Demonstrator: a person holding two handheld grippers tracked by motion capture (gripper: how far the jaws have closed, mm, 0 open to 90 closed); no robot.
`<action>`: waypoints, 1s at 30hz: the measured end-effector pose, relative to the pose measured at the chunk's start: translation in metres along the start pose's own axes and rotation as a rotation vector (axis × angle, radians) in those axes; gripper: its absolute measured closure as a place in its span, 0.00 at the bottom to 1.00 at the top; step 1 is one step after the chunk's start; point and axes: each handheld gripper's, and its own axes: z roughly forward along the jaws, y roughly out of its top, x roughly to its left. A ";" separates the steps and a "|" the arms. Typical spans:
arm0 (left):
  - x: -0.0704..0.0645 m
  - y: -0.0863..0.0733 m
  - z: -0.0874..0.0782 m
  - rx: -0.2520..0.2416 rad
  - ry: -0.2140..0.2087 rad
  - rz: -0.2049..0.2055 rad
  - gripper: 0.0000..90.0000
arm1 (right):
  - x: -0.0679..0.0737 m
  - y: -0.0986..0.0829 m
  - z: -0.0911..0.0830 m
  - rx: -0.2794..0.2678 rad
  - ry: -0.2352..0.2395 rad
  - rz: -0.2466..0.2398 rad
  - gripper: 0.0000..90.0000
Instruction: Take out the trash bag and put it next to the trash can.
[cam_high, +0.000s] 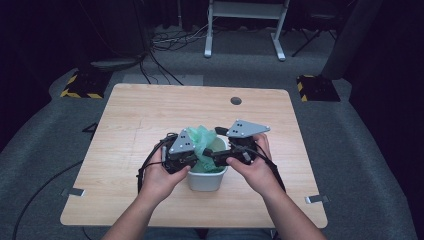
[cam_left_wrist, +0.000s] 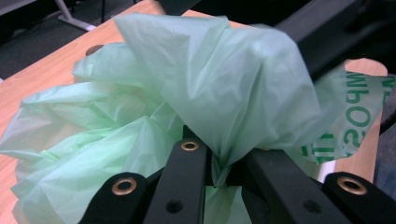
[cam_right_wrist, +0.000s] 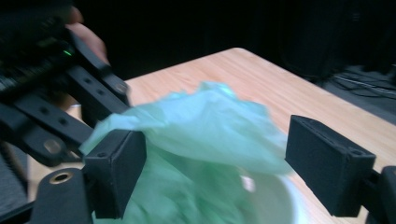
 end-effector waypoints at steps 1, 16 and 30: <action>0.000 0.000 -0.001 -0.003 0.006 0.002 0.98 | -0.003 -0.001 -0.004 0.000 -0.012 0.002 0.23; -0.006 0.012 -0.008 -0.069 -0.011 -0.004 0.98 | 0.006 -0.011 0.018 0.167 0.098 -0.095 0.33; 0.005 0.003 -0.024 -0.107 0.118 -0.038 0.50 | 0.014 -0.007 0.035 0.265 0.148 -0.146 0.98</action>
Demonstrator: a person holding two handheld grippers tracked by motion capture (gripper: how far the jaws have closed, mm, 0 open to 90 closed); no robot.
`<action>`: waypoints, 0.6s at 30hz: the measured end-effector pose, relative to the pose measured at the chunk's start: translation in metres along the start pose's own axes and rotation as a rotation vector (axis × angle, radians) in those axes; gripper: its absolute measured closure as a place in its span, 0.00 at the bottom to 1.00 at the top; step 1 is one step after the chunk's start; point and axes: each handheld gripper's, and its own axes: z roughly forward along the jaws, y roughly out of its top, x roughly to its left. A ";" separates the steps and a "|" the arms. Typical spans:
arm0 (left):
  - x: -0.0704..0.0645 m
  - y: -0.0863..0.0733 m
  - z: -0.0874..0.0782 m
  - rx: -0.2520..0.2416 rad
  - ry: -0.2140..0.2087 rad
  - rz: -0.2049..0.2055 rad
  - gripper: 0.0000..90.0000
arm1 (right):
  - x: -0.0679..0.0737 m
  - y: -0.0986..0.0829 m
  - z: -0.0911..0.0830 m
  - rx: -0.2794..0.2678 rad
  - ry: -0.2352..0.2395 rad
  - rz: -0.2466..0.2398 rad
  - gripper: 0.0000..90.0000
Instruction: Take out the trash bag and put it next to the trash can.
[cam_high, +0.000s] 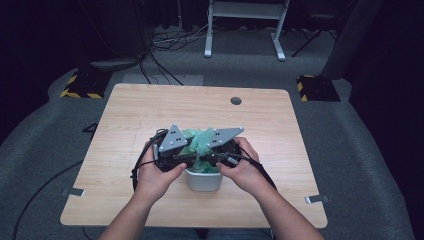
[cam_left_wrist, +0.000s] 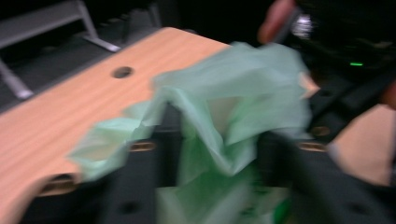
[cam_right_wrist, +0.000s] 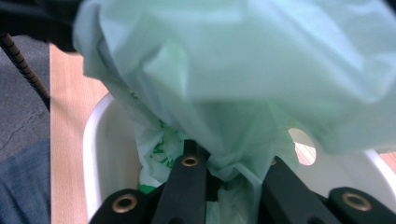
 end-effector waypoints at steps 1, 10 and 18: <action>0.002 -0.001 -0.003 -0.012 0.010 -0.007 0.45 | 0.000 0.000 -0.001 -0.003 -0.003 0.004 0.99; 0.024 -0.017 -0.035 -0.046 0.065 -0.055 0.36 | -0.003 -0.001 -0.014 -0.099 -0.022 0.059 0.99; 0.031 -0.031 -0.052 -0.046 0.088 -0.065 0.36 | -0.003 0.008 -0.028 -0.148 -0.043 0.064 0.99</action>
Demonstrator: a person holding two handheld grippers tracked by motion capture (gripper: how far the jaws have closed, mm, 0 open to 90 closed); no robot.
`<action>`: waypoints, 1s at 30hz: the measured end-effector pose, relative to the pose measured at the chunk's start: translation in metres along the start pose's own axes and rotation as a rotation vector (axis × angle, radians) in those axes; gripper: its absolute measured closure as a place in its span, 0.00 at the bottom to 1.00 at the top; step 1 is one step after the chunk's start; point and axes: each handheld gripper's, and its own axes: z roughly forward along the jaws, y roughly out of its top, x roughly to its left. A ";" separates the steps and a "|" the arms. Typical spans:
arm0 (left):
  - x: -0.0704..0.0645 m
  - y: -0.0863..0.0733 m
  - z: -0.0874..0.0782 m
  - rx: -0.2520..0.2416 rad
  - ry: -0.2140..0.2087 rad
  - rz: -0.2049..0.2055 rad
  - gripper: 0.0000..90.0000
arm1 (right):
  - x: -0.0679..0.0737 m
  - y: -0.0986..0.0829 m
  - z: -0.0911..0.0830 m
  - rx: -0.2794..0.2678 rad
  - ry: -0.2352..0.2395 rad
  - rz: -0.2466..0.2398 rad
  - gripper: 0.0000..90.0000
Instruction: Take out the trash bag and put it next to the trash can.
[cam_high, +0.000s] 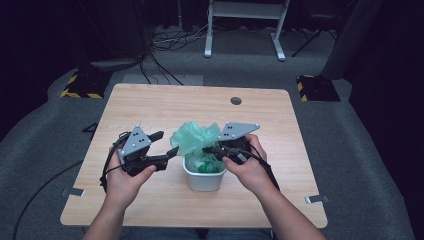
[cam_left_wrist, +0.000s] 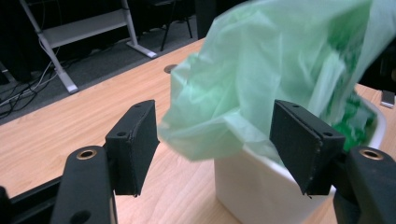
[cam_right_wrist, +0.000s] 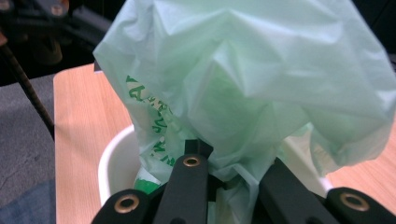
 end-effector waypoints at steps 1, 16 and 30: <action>0.001 -0.002 -0.002 0.003 0.001 -0.004 0.36 | 0.000 0.002 -0.002 -0.006 0.000 0.000 0.99; 0.022 -0.032 -0.022 0.043 0.052 -0.023 0.35 | -0.005 0.023 -0.024 -0.054 -0.022 0.023 0.98; 0.033 -0.063 -0.030 0.062 0.106 -0.064 0.35 | -0.001 0.056 -0.049 -0.084 -0.056 -0.005 0.97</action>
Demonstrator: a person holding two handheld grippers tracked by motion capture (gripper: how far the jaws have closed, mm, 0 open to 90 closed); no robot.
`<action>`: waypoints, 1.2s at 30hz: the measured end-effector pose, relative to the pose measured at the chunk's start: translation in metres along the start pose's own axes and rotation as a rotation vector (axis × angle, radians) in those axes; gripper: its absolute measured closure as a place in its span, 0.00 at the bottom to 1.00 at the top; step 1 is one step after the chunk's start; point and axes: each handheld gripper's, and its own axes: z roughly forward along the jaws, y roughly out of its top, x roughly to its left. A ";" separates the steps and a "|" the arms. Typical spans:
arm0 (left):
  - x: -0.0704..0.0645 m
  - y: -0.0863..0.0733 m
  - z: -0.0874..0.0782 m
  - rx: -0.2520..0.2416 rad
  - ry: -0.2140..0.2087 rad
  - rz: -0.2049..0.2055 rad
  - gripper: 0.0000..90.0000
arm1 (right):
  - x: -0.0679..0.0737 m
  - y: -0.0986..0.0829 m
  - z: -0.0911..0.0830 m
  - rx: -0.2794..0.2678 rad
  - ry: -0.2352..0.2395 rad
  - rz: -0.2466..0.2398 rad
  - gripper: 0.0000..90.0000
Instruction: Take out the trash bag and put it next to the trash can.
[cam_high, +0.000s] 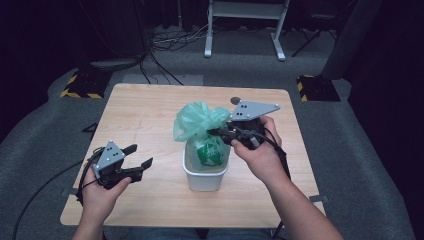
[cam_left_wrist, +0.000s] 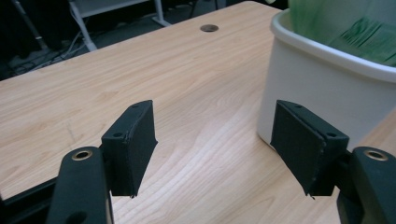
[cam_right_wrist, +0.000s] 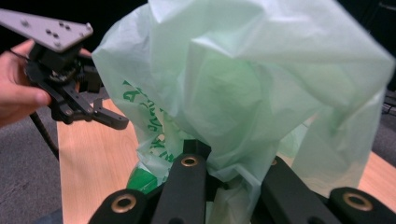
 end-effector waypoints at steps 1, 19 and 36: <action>0.000 0.000 0.000 0.000 0.000 0.000 0.35 | 0.000 0.000 0.000 0.000 0.000 0.000 0.97; 0.007 -0.021 0.011 0.044 0.019 -0.030 0.34 | -0.005 0.029 -0.021 -0.059 -0.038 -0.006 0.97; 0.012 -0.031 0.012 0.075 0.040 -0.033 0.32 | -0.034 0.016 -0.059 -0.059 -0.149 0.034 0.97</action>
